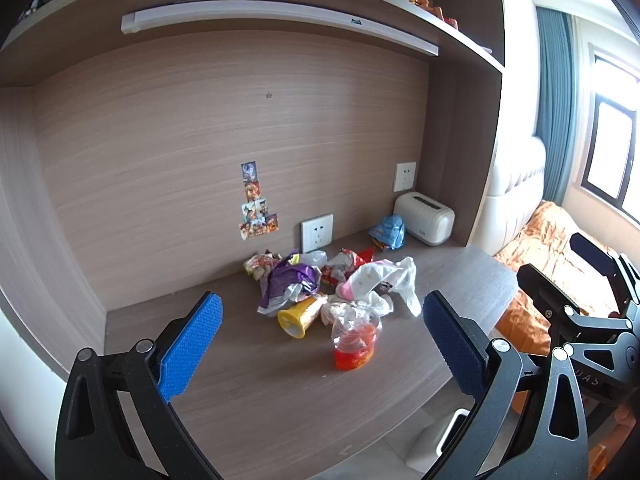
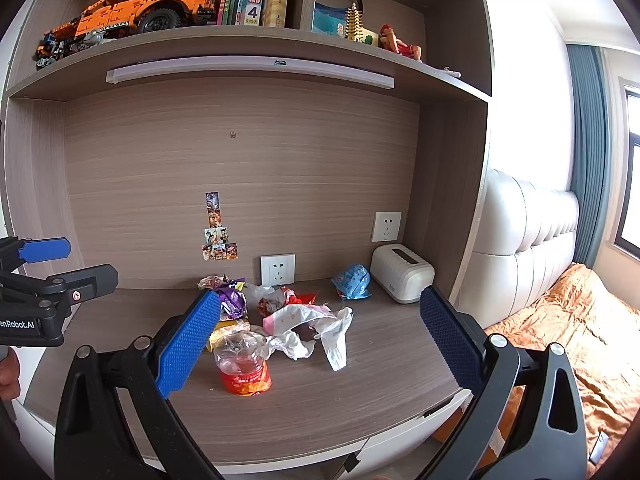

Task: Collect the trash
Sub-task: 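Move both tools toward the trash pile on the desk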

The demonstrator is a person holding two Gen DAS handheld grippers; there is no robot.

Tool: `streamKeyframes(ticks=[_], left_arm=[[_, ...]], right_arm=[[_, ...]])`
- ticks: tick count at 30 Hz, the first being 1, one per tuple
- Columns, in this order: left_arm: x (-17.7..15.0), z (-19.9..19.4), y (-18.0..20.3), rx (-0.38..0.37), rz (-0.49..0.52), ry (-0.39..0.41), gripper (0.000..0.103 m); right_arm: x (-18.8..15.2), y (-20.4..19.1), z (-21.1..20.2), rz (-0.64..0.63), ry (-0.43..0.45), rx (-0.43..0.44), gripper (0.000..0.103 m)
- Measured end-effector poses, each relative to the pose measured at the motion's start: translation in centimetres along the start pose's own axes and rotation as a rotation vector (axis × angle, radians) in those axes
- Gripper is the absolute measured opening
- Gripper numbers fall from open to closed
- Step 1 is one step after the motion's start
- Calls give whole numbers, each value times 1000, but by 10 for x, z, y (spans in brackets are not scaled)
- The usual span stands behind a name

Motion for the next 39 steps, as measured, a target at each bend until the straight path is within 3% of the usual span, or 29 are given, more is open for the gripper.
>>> streamKeyframes(ticks=[39], left_arm=[[-1, 11, 2, -16, -12, -16, 98]], right_arm=[[4, -1, 5, 12, 13, 7, 100]])
Point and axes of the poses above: each gripper's, at about its wrist camera, not at the fingertips, and z roughly the way its jaws point, y to its right, x to its top, the point moved 7 cm from there along z, roughly the way its jaws point, and after that the axes turned 5 degrees about y, right-handed, at the moved point
